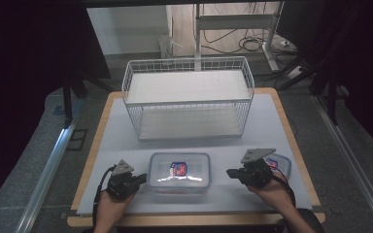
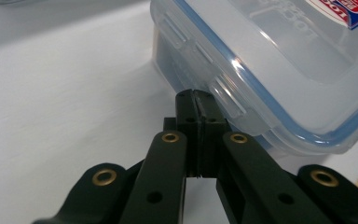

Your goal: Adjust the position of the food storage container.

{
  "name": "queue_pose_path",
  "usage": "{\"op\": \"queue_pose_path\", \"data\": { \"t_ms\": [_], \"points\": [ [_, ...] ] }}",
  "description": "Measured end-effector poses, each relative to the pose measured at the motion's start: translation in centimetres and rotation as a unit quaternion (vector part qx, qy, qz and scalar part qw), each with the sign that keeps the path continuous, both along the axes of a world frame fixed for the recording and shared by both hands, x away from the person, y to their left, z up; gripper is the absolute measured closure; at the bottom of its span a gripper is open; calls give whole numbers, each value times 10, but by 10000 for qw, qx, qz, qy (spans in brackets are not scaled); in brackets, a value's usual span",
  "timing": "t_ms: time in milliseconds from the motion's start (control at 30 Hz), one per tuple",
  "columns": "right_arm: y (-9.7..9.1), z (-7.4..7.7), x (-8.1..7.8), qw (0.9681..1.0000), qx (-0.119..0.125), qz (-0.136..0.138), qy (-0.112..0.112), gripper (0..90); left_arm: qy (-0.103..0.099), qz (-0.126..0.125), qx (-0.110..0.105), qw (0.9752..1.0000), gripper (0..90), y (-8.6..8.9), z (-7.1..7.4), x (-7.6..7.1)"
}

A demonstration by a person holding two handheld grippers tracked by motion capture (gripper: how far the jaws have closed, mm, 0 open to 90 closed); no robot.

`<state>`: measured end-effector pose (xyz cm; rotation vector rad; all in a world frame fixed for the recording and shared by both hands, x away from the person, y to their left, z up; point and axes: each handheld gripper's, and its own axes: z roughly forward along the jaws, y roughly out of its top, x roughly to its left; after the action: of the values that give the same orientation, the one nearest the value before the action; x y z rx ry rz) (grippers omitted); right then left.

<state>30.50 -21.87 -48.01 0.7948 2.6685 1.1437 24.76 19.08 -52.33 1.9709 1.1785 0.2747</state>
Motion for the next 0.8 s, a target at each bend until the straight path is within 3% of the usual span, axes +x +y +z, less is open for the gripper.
{"op": "queue_pose_path", "data": {
  "t_ms": [200, 267, 333, 600, 800],
  "points": [
    [8, -8, -1, 9999, -73, -65, 80, 892, 39, -183, -39, 9998, 900, -15, 1, 4],
    [9, -9, 0, 9999, -68, -92, 113, 892, 89, -282, -145, 9995, 900, -23, 1, 9],
    [8, -10, 1, 9996, -216, -189, 40, 891, 101, -315, -154, 9993, 900, -28, 1, 12],
    [0, -12, 10, 9973, -398, -618, -2, 897, 59, -374, -36, 9993, 900, -47, 4, 27],
    [-3, -12, 13, 9971, -398, -653, -29, 898, 28, -392, 12, 9992, 900, -49, 5, 28]
  ]
}}
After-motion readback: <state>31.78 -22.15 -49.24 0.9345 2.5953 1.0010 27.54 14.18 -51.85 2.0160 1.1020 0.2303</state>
